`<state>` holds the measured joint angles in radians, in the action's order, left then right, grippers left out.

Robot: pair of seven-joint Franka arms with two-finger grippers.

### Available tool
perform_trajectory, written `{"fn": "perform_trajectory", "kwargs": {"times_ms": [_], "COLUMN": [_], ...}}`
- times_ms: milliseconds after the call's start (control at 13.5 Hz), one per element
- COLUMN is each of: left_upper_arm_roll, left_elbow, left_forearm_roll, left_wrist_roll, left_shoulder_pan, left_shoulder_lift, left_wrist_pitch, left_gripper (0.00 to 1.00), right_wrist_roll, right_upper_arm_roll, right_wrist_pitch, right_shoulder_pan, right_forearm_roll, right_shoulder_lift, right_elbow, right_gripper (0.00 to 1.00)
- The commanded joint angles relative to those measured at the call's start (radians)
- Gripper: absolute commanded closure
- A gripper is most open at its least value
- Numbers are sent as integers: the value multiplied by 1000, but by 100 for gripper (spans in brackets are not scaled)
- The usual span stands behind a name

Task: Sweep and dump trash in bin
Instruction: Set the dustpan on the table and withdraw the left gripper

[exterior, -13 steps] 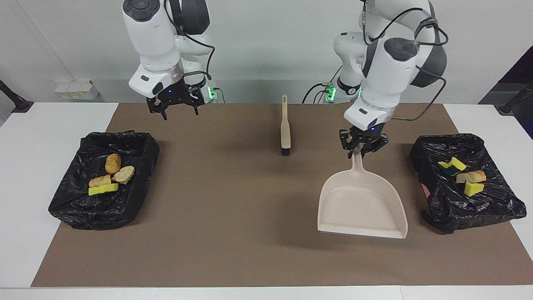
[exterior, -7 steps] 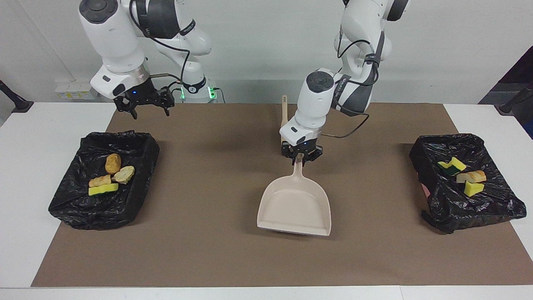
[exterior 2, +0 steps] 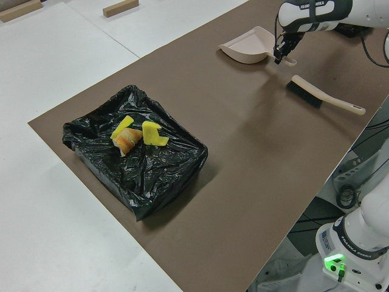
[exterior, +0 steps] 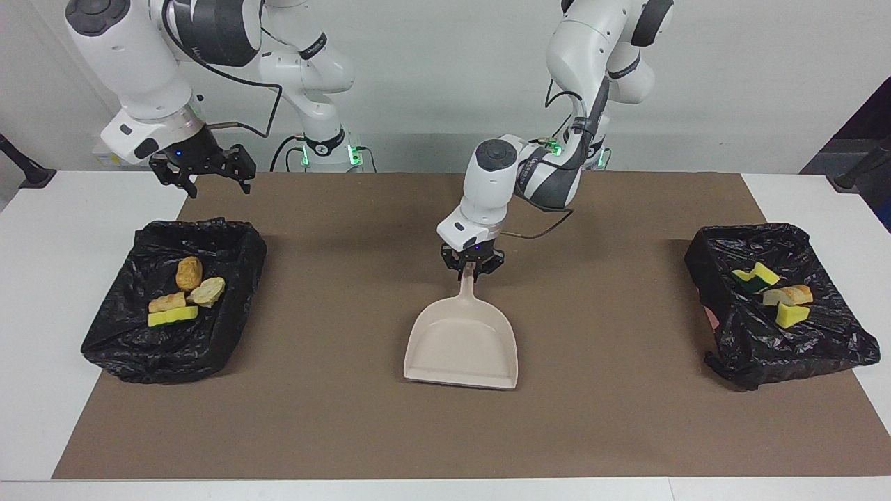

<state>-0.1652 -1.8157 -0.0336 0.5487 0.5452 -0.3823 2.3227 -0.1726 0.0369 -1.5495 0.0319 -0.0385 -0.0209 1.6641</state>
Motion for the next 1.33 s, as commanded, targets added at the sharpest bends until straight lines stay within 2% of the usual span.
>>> {"fn": "perform_trajectory", "kwargs": {"times_ms": [0, 74, 593, 741, 964, 1260], "left_upper_arm_roll": [19, 21, 35, 35, 35, 35], "left_elbow": [-19, -19, 2, 1, 6, 54], "left_forearm_roll": [12, 12, 0, -2, 0, -2], "left_wrist_roll": [-6, 0, -6, -22, -217, -228], "left_shoulder_pan": [12, 9, -146, -210, -310, -393], "left_shoulder_lift": [16, 16, 109, 164, 250, 339], "left_wrist_pitch": [14, 14, -97, -143, -282, -507], "left_gripper": [48, 0, 0, 0, 0, 0], "right_wrist_roll": [-19, -13, -10, -16, -16, -13], "right_upper_arm_roll": [-6, -8, -11, -11, -9, -6], "right_wrist_pitch": [-12, -12, -12, -12, -9, -9], "right_shoulder_pan": [-3, -4, -10, -10, -4, 2], "right_forearm_roll": [6, 9, 9, 5, 2, 2], "right_shoulder_lift": [-14, -16, -24, -21, -22, -21], "right_elbow": [6, 6, 16, 10, 11, 9], "right_gripper": [0, 0, 0, 0, 0, 0]}}
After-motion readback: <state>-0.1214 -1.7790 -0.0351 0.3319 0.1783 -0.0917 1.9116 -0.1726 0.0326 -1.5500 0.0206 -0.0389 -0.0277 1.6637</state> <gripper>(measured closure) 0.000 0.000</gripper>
